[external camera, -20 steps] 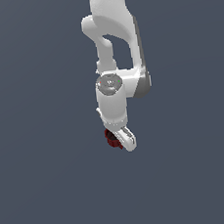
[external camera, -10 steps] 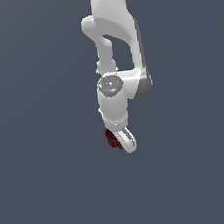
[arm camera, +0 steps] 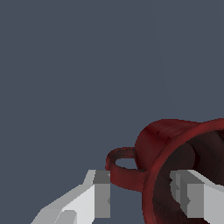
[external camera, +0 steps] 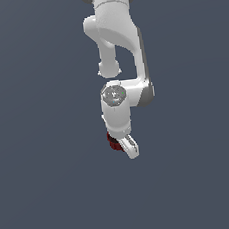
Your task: Pick up the object and move it to a goal position.
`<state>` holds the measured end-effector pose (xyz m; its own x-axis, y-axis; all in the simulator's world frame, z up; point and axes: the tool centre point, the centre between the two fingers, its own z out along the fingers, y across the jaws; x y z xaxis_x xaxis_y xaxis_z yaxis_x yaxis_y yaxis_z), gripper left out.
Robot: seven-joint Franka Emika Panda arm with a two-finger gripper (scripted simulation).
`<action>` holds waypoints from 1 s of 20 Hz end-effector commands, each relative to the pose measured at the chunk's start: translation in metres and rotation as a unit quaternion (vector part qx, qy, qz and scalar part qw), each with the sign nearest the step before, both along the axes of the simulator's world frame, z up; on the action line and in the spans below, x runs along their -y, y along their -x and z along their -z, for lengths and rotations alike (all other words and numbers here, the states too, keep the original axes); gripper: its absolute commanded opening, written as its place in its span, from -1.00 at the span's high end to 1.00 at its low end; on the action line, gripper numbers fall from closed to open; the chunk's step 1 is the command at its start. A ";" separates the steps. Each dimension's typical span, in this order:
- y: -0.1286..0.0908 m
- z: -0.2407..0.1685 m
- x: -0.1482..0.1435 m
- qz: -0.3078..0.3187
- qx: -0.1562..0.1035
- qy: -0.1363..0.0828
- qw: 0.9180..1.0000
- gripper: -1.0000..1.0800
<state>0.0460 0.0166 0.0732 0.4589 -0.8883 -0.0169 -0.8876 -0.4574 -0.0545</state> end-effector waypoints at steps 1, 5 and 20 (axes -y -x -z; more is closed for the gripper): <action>0.000 0.001 0.000 0.000 0.000 0.000 1.000 1.00; 0.000 0.001 0.000 0.000 0.000 0.000 1.000 1.00; 0.014 -0.010 -0.006 0.000 0.001 0.000 1.000 1.00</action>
